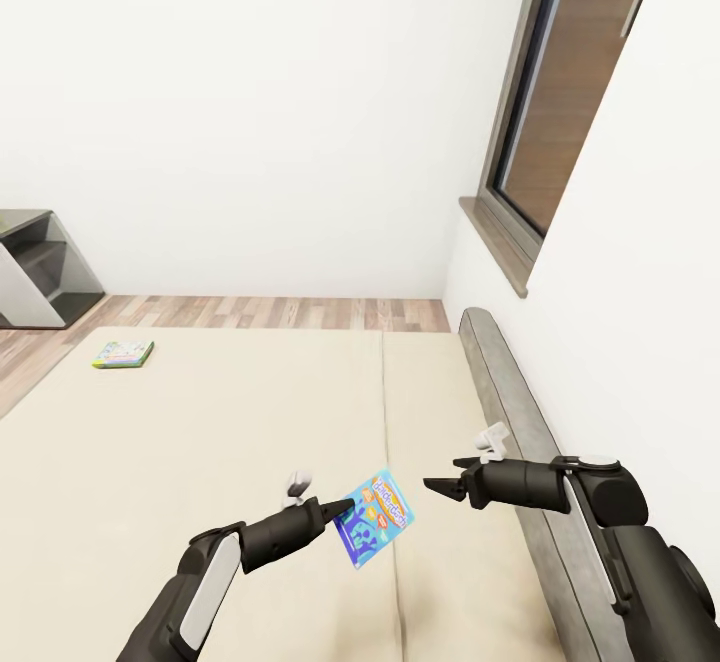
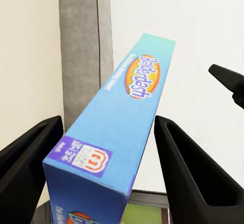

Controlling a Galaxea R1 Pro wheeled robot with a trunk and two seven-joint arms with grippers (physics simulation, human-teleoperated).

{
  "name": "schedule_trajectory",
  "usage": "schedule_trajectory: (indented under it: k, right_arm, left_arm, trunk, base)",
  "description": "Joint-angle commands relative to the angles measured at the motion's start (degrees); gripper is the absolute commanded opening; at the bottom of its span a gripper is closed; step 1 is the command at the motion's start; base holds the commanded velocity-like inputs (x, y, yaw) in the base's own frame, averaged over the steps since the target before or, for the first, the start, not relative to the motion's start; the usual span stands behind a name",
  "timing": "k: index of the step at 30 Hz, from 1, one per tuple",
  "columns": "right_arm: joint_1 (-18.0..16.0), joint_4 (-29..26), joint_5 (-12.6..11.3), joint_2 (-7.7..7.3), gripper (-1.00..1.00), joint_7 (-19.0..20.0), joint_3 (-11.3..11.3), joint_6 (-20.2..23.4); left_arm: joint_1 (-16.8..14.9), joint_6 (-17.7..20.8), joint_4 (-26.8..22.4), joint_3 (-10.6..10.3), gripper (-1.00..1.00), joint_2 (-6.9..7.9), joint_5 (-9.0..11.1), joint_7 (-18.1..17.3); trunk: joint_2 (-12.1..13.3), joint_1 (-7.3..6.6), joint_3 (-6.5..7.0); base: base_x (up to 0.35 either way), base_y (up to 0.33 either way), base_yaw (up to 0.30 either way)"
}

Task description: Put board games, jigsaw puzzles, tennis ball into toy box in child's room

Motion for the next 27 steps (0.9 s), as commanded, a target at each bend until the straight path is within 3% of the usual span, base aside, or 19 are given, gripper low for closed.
schedule_trajectory:
  k: [1, 27]
  right_arm:
    - [-0.06, -0.06, 0.58, 0.01, 1.00, 0.59, -0.06, 0.27]
    - [-0.06, -0.07, 0.61, -0.02, 1.00, 0.60, -0.06, 0.27]
  left_arm:
    - [-0.04, 0.33, -0.02, 0.03, -1.00, -0.01, 0.22, -0.02]
    - [-0.05, 0.34, -0.02, 0.02, -1.00, -0.01, 0.22, -0.03]
  trunk:
    - [-0.11, 0.03, -0.11]
    - [-0.11, 0.03, -0.11]
  base:
    - [0.000, 0.000, 0.000]
    - [0.000, 0.001, 0.000]
